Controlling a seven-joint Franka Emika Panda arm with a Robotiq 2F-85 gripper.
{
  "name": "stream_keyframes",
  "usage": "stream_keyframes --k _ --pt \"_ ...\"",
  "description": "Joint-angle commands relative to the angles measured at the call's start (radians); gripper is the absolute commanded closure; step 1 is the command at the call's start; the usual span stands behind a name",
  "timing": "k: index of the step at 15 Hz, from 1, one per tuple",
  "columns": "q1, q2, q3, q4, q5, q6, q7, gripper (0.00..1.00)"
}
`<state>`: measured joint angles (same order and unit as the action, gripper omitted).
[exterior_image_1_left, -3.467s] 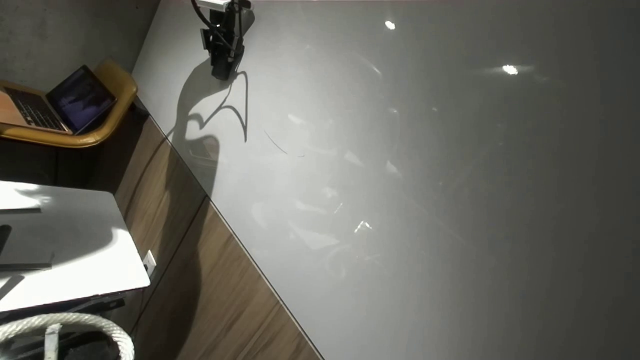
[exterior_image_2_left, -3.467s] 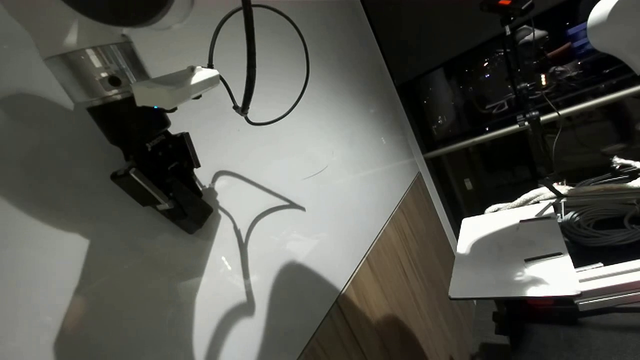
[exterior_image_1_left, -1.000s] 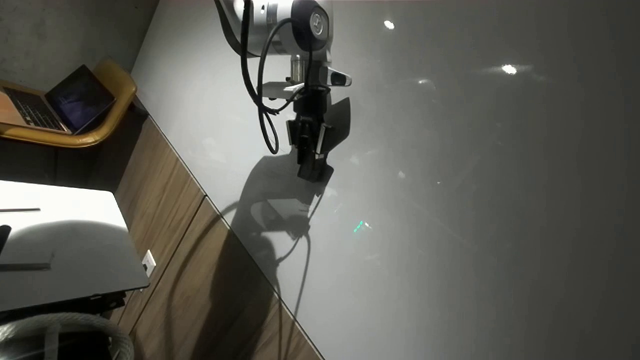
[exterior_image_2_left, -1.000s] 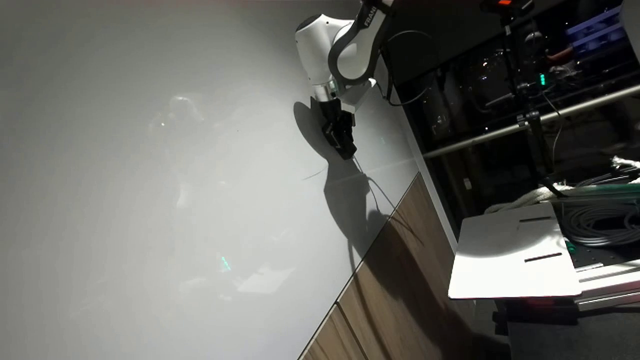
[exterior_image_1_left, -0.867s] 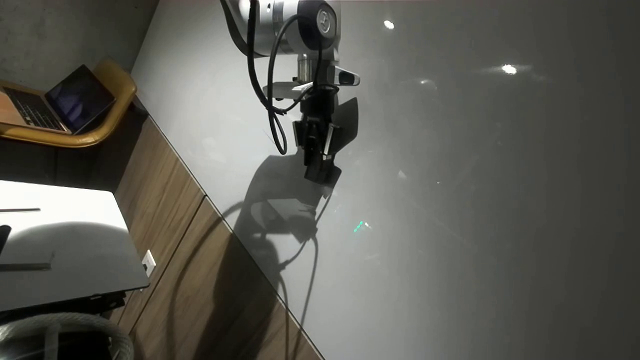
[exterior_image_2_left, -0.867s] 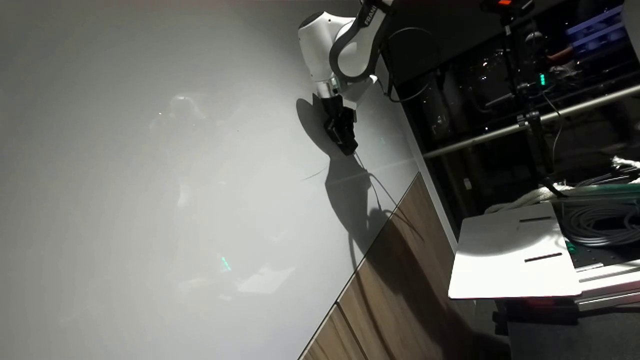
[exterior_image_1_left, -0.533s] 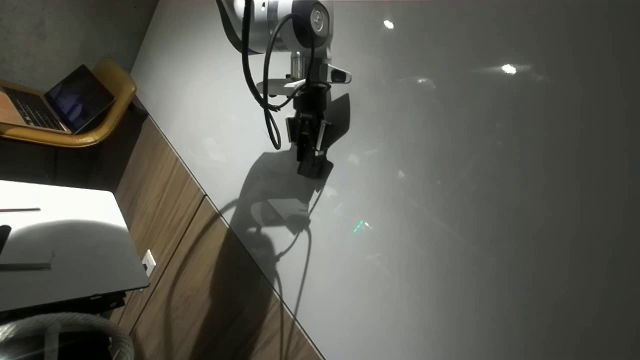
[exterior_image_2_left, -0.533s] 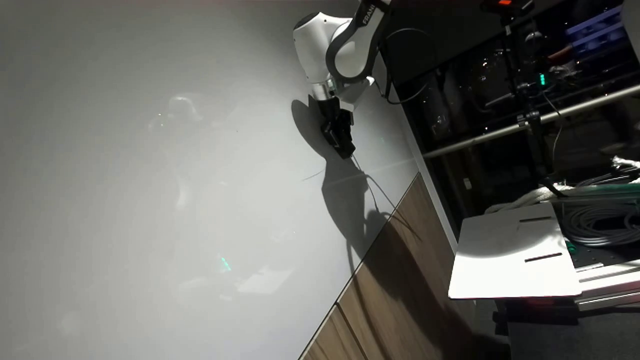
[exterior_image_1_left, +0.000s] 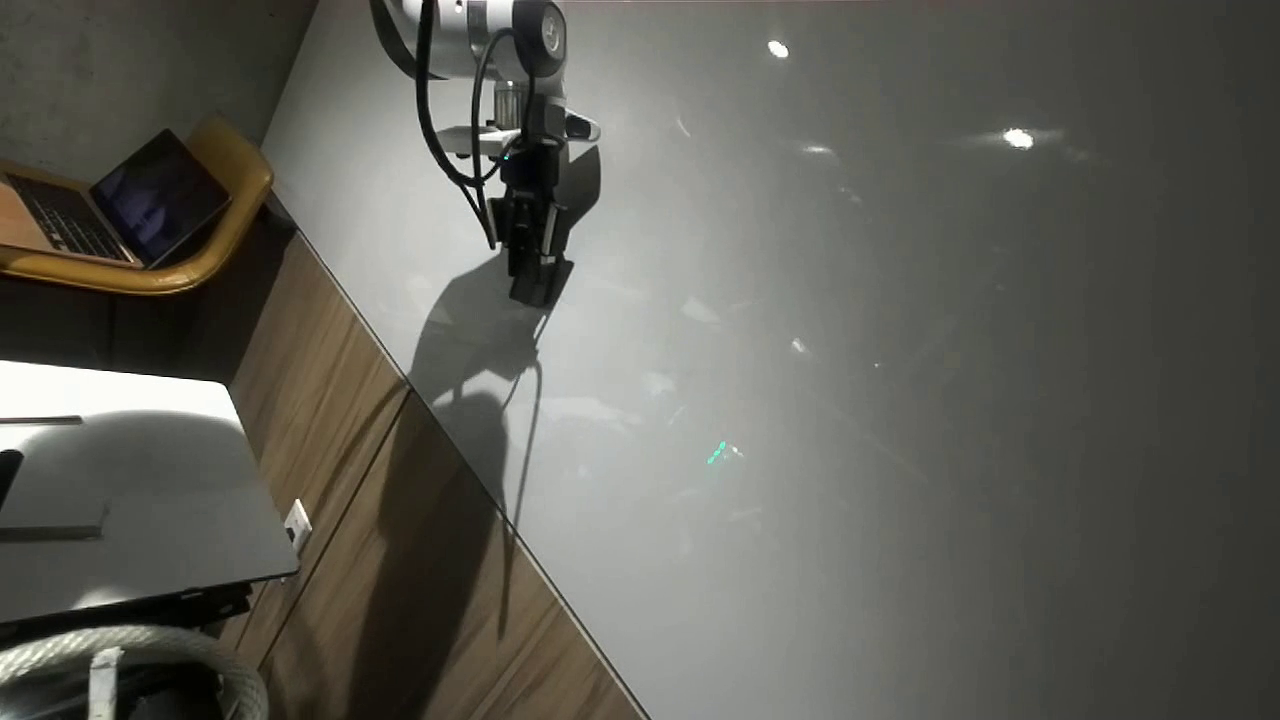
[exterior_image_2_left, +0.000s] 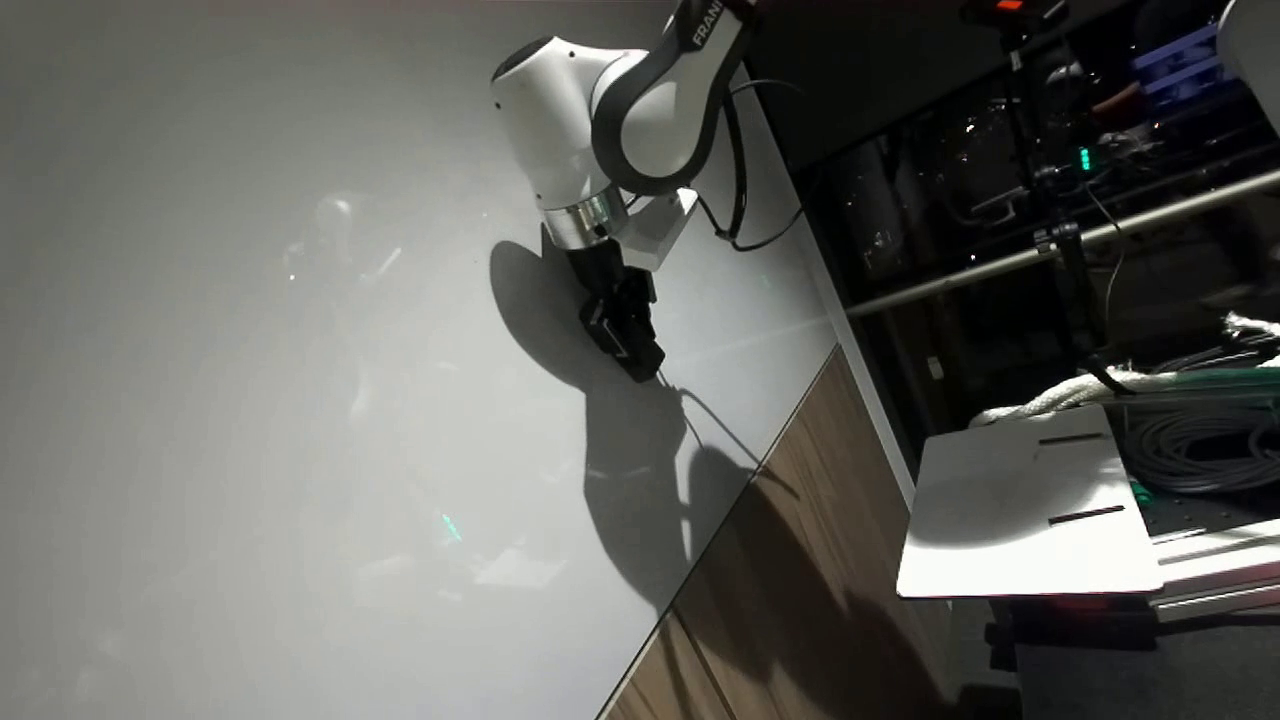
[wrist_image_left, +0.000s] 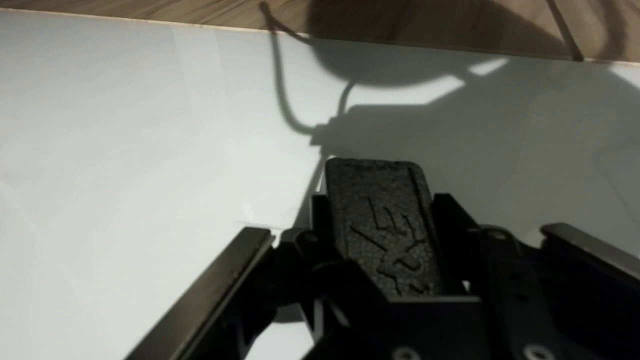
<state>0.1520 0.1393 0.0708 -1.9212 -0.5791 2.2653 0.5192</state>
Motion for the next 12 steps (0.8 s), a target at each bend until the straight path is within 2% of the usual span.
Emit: stream_keyframes --k 1,5,7,12 --pt "0.066 0.151 0.026 0.223 -0.036 -0.044 0.02 0.71" --pt "0.13 0.2 0.033 0.332 -0.054 -0.156 -0.013 0.71" --pt "0.136 0.189 0.024 0.346 -0.072 -0.187 -0.034 0.71" --pt "0.072 0.085 -0.017 0.177 -0.094 -0.128 -0.05 0.71"
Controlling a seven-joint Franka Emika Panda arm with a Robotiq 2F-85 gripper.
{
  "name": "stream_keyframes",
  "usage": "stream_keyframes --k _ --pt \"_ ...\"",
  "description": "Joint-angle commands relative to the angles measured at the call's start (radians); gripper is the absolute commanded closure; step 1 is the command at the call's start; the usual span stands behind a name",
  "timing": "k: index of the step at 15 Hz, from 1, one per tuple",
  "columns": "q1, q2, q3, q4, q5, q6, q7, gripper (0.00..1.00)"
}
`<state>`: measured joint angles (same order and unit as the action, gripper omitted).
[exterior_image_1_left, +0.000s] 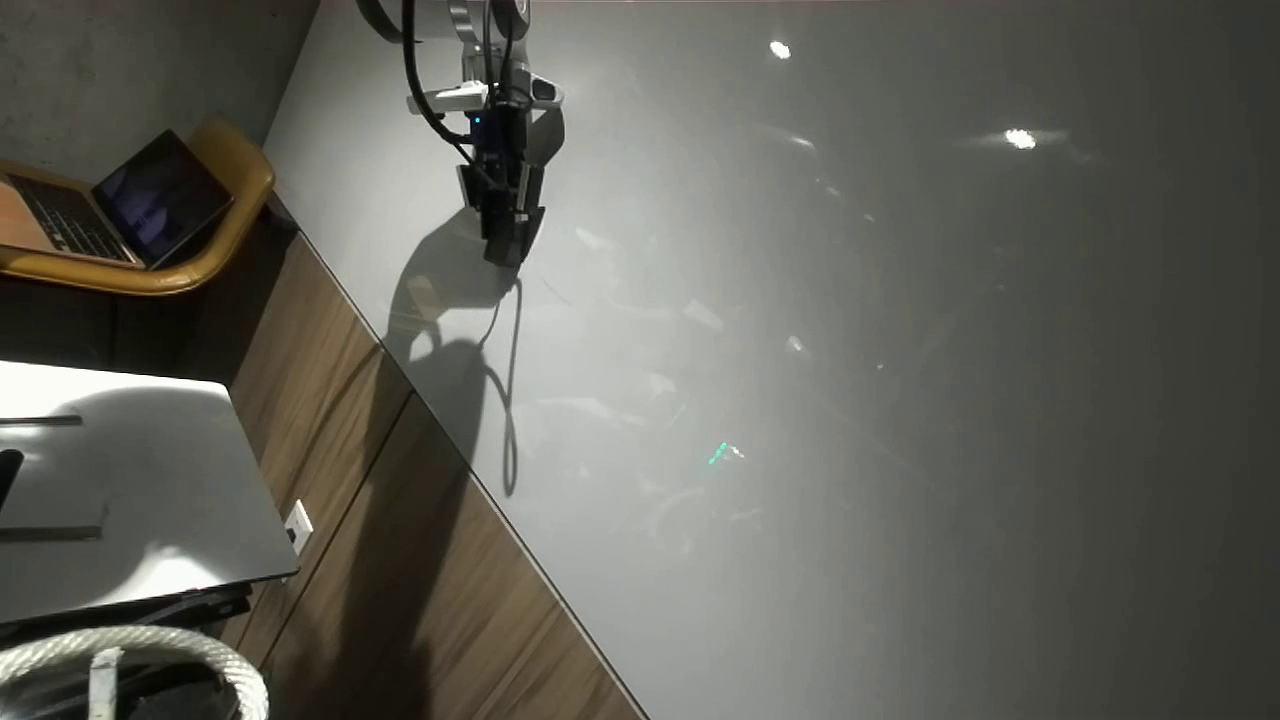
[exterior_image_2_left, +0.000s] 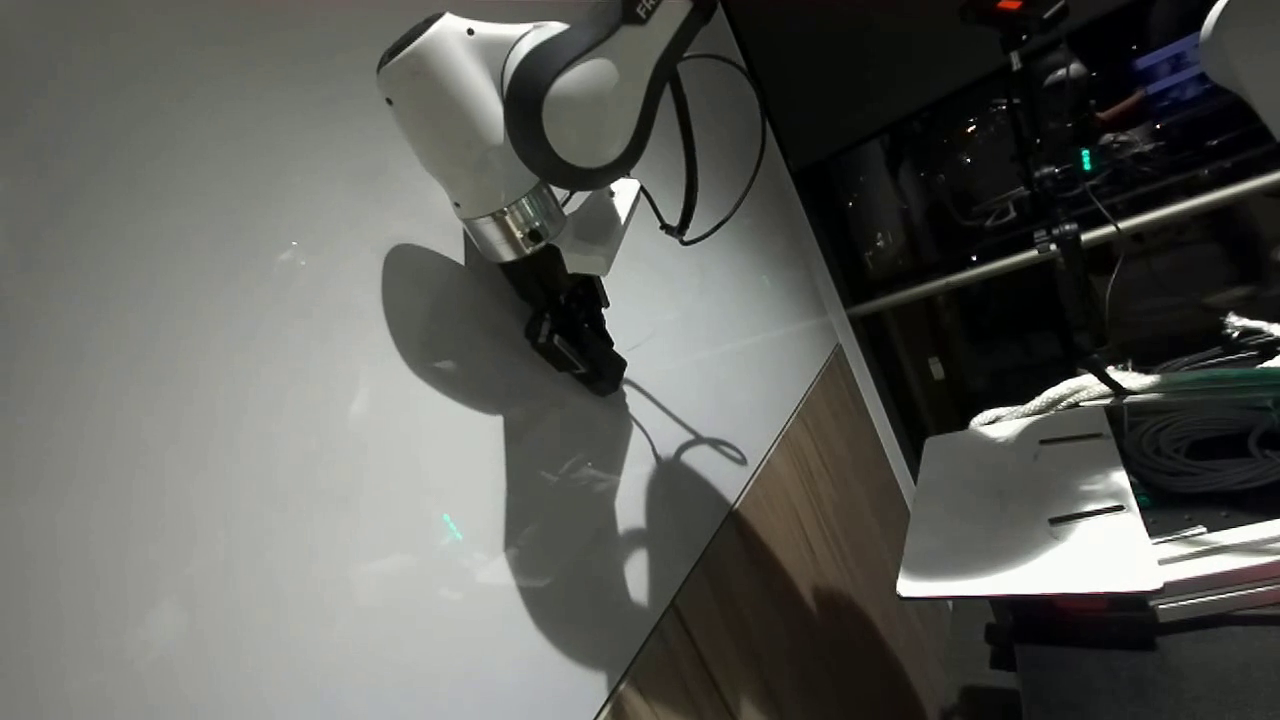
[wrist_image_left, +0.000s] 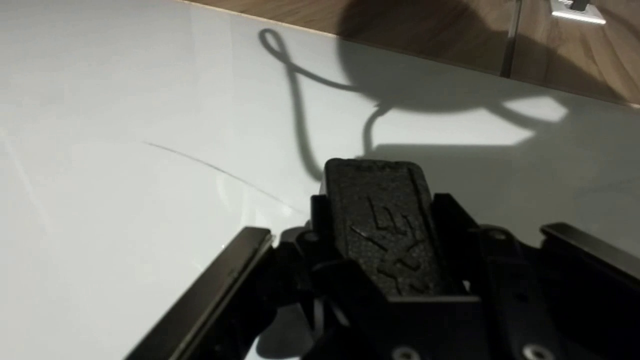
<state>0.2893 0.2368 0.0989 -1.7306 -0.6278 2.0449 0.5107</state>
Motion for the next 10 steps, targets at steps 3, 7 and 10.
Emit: stream_keyframes --k 3,7,10 --pt "-0.103 -0.045 -0.067 -0.09 -0.08 0.148 -0.041 0.71" --pt "-0.155 -0.092 -0.093 -0.143 -0.176 0.196 -0.062 0.71" --pt "-0.196 -0.127 -0.108 -0.177 -0.203 0.234 -0.049 0.71"
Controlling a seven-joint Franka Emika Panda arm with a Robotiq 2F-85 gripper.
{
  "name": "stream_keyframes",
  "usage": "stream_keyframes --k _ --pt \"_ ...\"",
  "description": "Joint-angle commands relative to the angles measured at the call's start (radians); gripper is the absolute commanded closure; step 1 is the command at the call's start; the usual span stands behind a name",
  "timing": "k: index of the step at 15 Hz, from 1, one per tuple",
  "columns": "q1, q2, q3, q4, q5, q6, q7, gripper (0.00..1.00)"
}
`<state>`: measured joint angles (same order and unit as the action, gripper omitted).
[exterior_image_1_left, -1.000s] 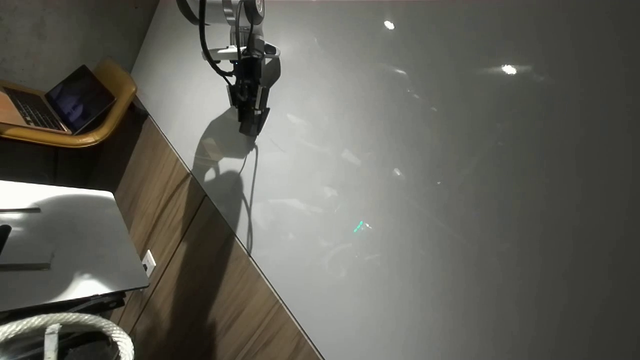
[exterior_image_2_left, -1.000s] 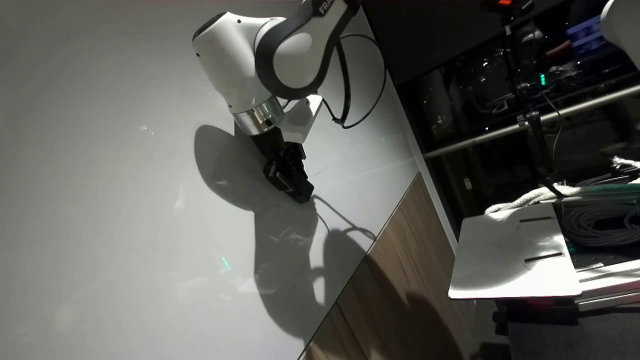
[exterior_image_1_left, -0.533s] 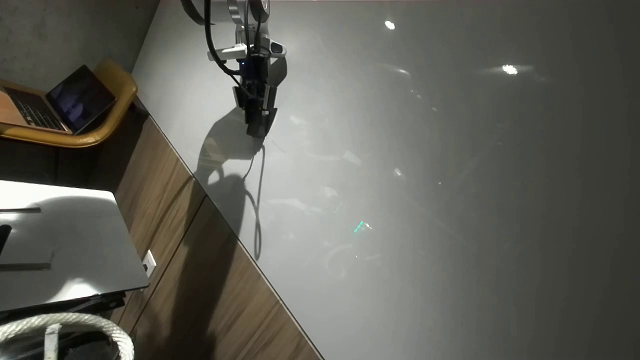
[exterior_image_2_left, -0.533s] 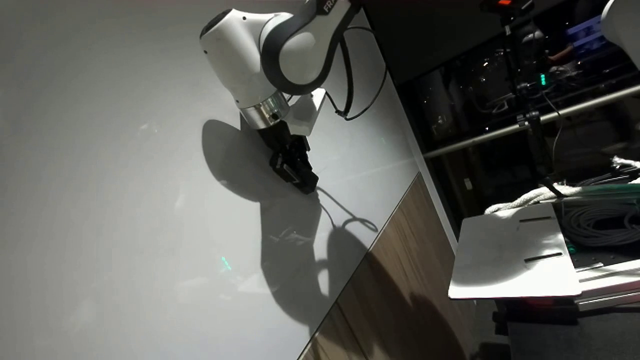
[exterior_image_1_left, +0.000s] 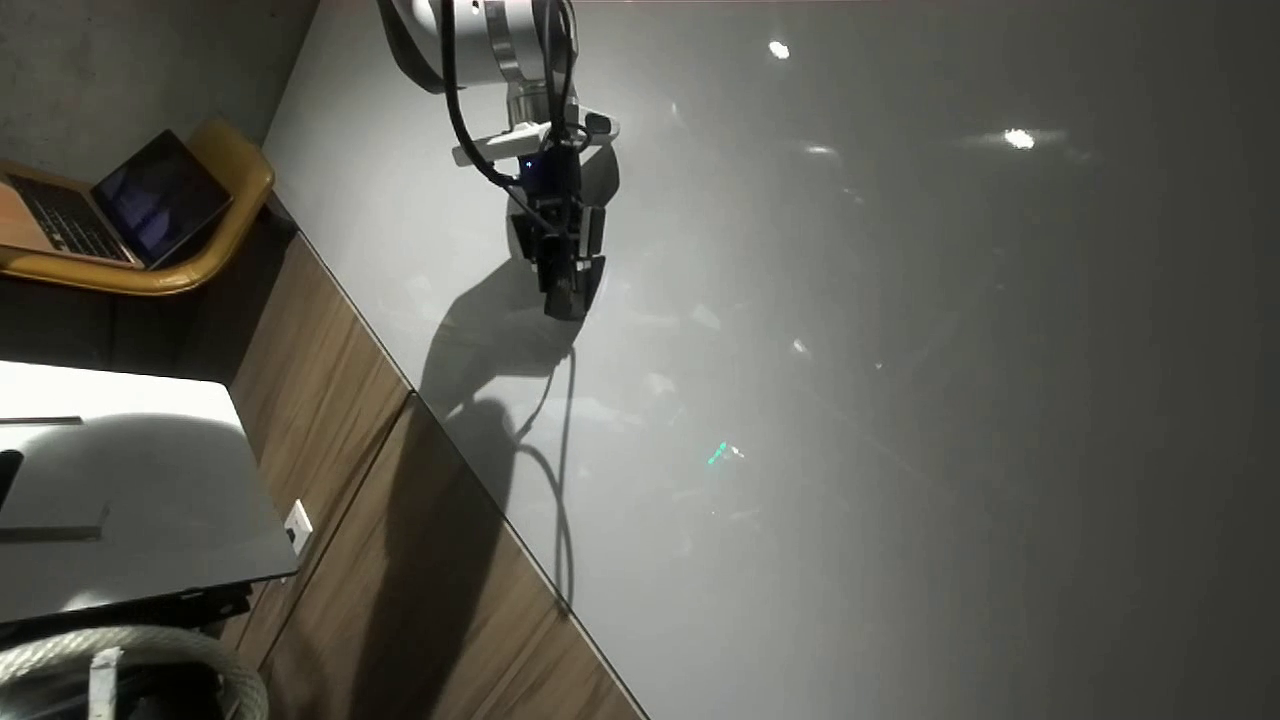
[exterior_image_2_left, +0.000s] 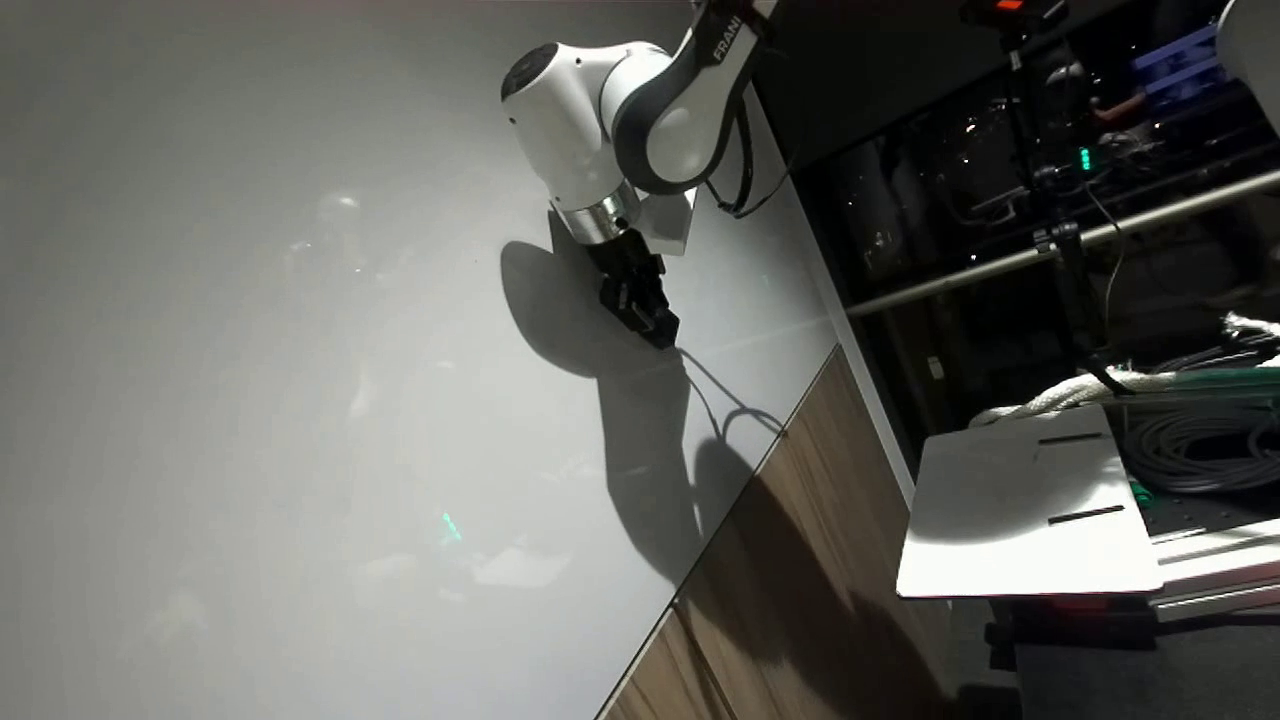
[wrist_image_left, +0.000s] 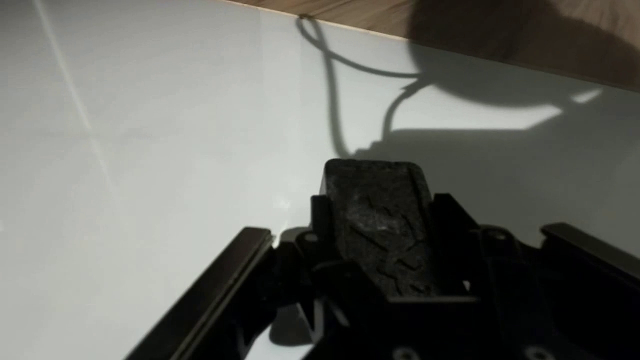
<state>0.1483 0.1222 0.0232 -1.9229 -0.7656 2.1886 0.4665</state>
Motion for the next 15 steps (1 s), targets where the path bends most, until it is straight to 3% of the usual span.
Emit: stream_keyframes --k 1,4,8,15 --pt "-0.066 -0.02 -0.035 0.006 -0.068 0.103 0.0 0.71" --pt "-0.08 -0.04 -0.028 -0.025 -0.046 0.137 0.018 0.71" --pt "-0.049 -0.084 0.012 -0.047 -0.05 0.166 0.069 0.71" --pt "0.002 -0.117 0.111 0.01 -0.018 0.17 0.093 0.71"
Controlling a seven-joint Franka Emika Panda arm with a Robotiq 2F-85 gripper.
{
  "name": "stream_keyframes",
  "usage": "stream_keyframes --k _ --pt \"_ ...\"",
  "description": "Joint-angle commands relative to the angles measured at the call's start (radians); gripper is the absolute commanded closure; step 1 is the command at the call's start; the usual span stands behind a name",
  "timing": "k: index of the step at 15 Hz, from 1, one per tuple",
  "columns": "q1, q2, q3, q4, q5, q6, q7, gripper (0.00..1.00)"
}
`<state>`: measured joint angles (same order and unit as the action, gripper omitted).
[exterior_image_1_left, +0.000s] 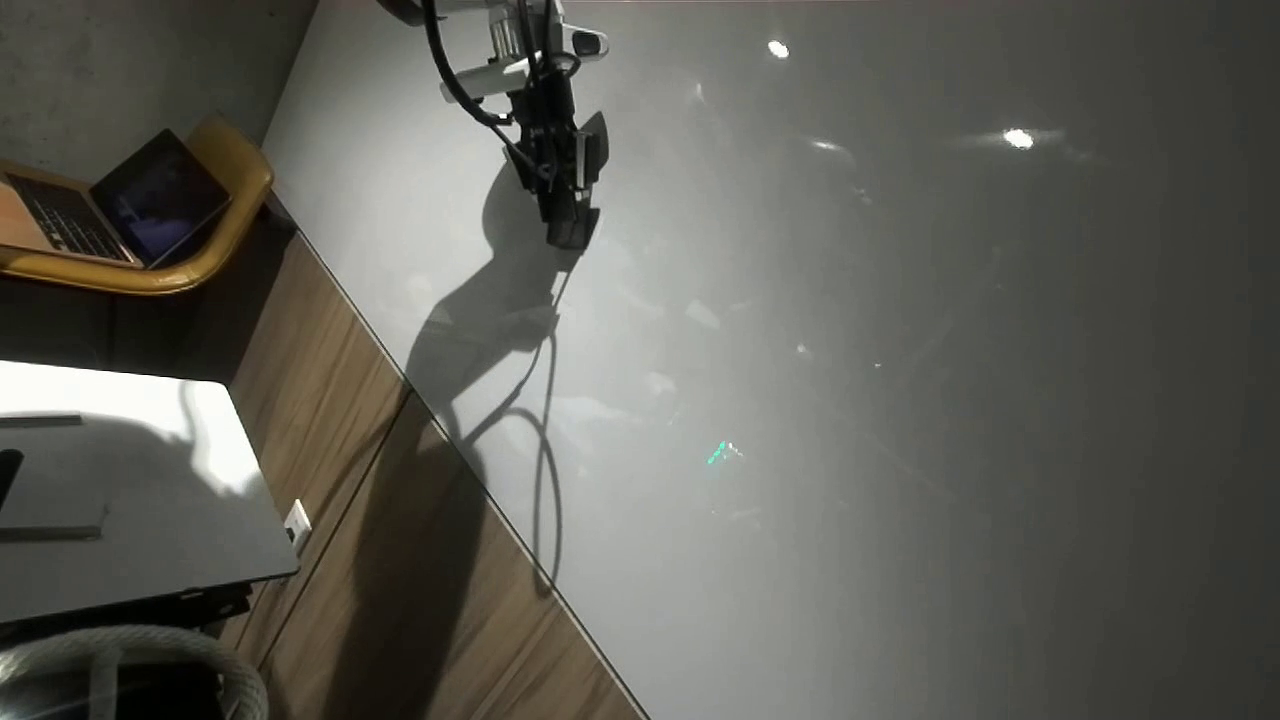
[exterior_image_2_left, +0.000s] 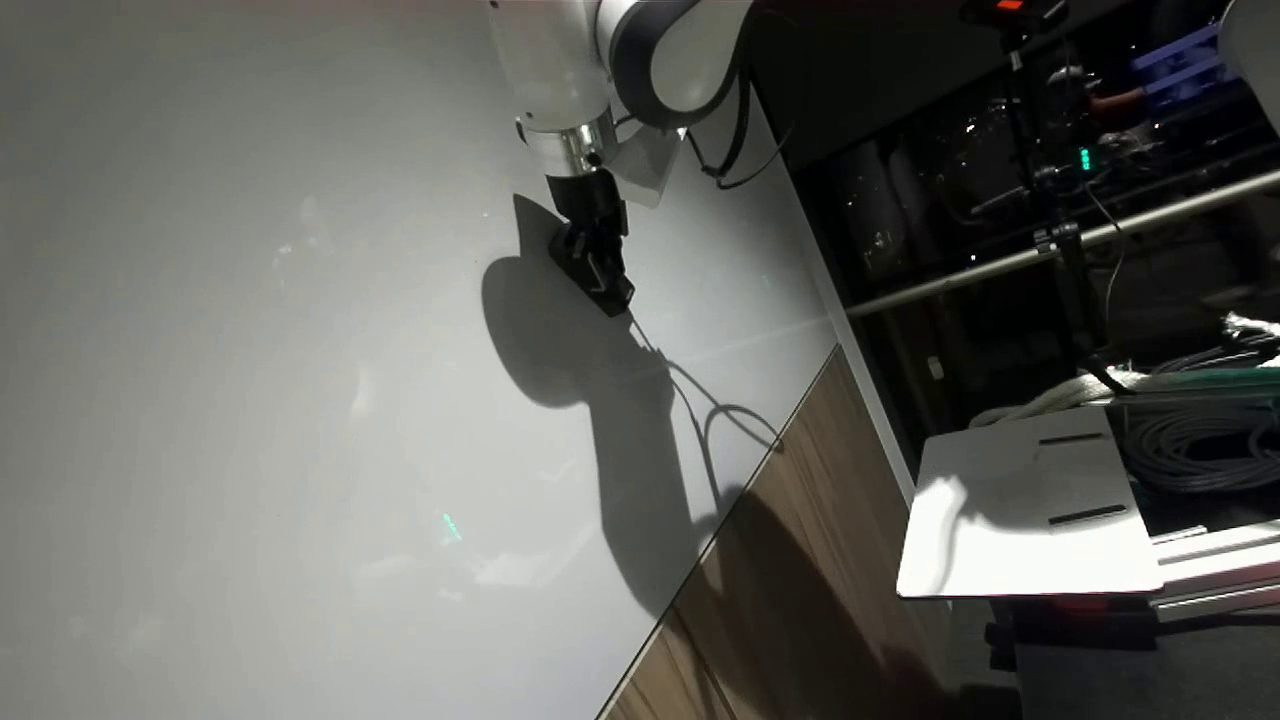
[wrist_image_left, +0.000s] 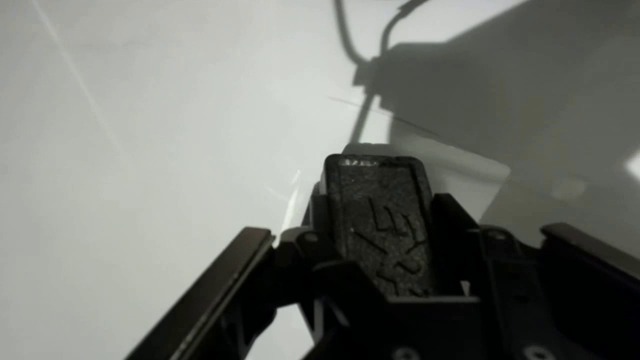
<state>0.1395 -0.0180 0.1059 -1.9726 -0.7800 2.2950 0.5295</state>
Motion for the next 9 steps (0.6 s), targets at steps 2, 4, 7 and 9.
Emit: stream_keyframes --k 2,4,7,9 --pt "0.011 0.034 0.035 0.057 -0.01 0.081 0.044 0.71" --pt "-0.003 0.033 0.021 0.028 -0.002 0.116 0.05 0.71" --pt "-0.029 0.018 -0.001 -0.043 -0.007 0.187 0.061 0.71" --pt "-0.048 0.014 -0.014 -0.092 -0.01 0.245 0.067 0.71"
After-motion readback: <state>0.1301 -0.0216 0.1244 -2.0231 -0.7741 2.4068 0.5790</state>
